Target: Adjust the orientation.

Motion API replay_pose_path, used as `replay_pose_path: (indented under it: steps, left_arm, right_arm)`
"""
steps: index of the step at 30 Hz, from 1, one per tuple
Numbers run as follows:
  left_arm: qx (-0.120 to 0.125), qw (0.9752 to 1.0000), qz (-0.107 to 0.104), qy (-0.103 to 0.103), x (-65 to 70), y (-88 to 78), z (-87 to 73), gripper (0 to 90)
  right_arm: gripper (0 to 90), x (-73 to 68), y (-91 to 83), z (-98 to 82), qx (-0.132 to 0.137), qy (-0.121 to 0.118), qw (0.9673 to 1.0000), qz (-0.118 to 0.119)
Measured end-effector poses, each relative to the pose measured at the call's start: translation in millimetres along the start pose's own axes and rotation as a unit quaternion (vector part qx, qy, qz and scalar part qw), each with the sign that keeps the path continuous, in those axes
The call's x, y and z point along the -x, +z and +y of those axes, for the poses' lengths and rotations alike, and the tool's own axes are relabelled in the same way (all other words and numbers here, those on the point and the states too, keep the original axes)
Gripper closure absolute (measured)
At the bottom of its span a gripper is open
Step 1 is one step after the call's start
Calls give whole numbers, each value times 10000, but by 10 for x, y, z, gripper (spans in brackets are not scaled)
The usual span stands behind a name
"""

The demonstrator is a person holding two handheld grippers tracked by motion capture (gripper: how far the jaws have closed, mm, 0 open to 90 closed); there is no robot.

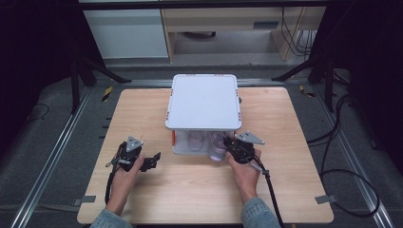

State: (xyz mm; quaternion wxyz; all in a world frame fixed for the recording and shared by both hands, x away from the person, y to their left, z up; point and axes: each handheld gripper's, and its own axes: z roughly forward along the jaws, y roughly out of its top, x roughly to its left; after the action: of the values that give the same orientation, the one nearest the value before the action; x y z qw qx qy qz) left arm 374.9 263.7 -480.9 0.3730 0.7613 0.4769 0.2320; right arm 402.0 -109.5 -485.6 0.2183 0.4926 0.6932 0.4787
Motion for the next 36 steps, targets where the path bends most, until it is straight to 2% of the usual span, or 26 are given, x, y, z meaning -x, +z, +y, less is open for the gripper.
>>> replay_pose_path:
  steps: [5, 12, 13, 15, 16, 19, 20, 22, 26, 28, 30, 33, 36]
  left_arm:
    - [4, 10000, 8, -15, -6, -3, 1, 95]
    - [-2, 10000, 3, 1, -2, 0, 4, 95]
    - [-2, 10000, 7, -5, -3, -2, 4, 95]
    - [8, 10000, 7, -22, -8, -4, 3, 95]
    - [22, 10000, 13, -22, -11, -4, 4, 95]
    - [29, 10000, 19, -26, -15, -4, 4, 95]
    - [27, 10000, 23, -25, -16, -4, 3, 95]
    - [23, 10000, 26, -24, -16, -5, 3, 95]
    - [10, 10000, 33, -8, -11, -3, 3, 95]
    - [-2, 10000, 37, 2, -6, -2, 3, 95]
    - [2, 10000, 43, 3, -5, -4, 4, 95]
    - [-4, 10000, 46, 6, -8, 0, 3, 95]
    - [23, 10000, 27, -5, -5, -9, 6, 100]
  right_arm:
    - [815, -18, 22, -10, -58, 48, 9999, 77]
    - [771, -29, 44, -12, -23, 267, 9994, 231]
    - [754, -28, 45, -6, -20, 292, 9992, 260]
    - [623, -26, 41, 14, -17, 431, 9983, 399]
    - [588, -28, 31, 23, -17, 465, 9980, 437]
    - [565, -34, -54, 33, 42, 511, 9971, 564]
    - [585, -32, -139, 24, 145, 555, 9960, 692]
    - [607, -30, -185, 20, 169, 517, 9959, 723]
    - [755, -11, -378, -19, 245, 386, 9946, 930]
    - [793, -3, -451, -37, 174, 334, 9939, 1033]
    - [838, -4, -519, -89, 22, 178, 9931, 1157]
    - [851, -13, -536, -136, -92, 73, 9925, 1220]
    - [862, -20, -511, -239, -348, -30, 9909, 1303]
